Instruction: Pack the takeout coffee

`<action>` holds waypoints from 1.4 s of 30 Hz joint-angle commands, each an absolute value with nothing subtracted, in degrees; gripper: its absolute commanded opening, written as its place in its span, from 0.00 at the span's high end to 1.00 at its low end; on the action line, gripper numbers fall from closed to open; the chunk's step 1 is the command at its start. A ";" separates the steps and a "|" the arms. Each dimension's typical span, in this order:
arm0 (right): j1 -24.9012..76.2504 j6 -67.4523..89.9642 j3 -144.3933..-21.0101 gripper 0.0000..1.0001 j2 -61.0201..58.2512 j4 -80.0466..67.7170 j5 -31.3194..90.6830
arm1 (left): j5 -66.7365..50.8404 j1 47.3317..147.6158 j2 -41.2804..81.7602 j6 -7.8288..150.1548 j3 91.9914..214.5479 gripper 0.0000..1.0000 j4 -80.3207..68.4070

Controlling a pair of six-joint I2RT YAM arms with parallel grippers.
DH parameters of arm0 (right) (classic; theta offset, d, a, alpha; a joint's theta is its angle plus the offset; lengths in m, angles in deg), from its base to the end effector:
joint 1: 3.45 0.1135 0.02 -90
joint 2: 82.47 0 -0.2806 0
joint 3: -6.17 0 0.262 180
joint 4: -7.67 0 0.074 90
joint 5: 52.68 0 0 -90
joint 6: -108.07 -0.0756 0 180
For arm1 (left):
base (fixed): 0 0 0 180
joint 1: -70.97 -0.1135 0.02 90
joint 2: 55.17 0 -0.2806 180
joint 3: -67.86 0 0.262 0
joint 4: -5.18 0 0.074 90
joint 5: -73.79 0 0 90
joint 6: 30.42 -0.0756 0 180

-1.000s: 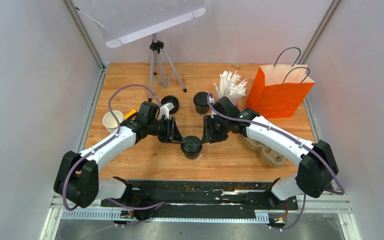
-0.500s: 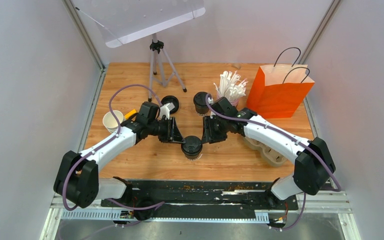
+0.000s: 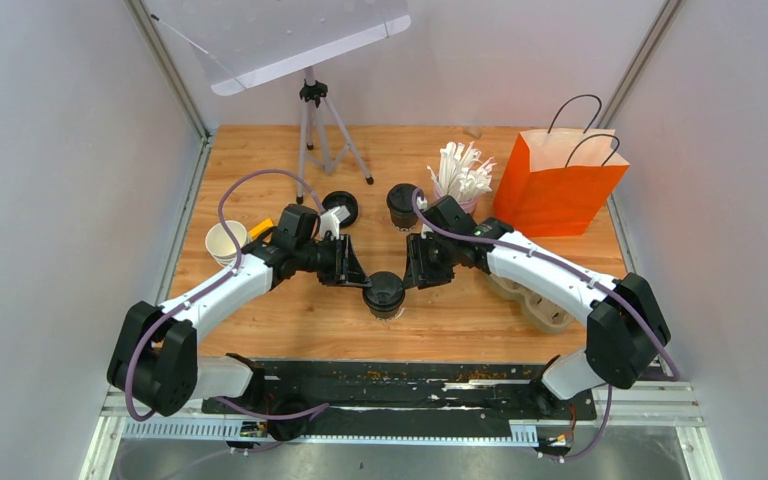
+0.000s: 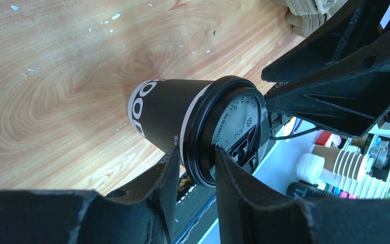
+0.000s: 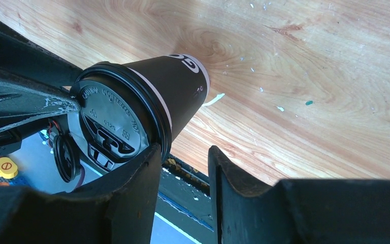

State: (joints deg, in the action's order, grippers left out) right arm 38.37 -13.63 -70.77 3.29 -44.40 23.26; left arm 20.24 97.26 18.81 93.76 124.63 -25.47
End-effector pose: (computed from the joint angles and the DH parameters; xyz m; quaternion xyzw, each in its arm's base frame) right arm 0.2336 0.2336 0.2244 -0.1154 0.9542 0.2442 0.1289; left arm 0.2341 -0.1657 0.2057 0.0512 0.8920 -0.4241 0.1481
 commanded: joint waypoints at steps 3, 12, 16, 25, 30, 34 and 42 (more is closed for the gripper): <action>38.61 -15.07 -64.40 0.61 2.99 -42.57 25.92 | 15.56 98.50 20.06 92.84 121.97 0.62 -28.49; 39.58 -16.66 -58.50 0.62 2.60 -42.40 30.09 | 12.78 99.09 20.87 93.12 120.25 0.63 -29.45; 40.30 -17.60 -55.85 0.62 1.68 -42.21 31.66 | 11.59 99.19 20.39 92.96 119.25 0.64 -29.37; 40.01 -9.06 -76.27 0.56 4.49 -50.66 35.12 | 13.85 99.19 20.39 91.12 130.21 0.58 -34.87; 39.94 -7.26 -86.29 0.51 6.60 -54.49 34.66 | 14.12 99.19 20.19 92.30 138.99 0.51 -37.09; 39.94 -7.31 -88.57 0.47 6.56 -55.72 34.07 | 14.11 99.19 19.59 93.55 141.25 0.46 -36.75; 39.92 -5.22 -90.69 0.31 2.78 -54.89 33.29 | 9.65 99.19 17.13 91.14 145.58 0.39 -43.00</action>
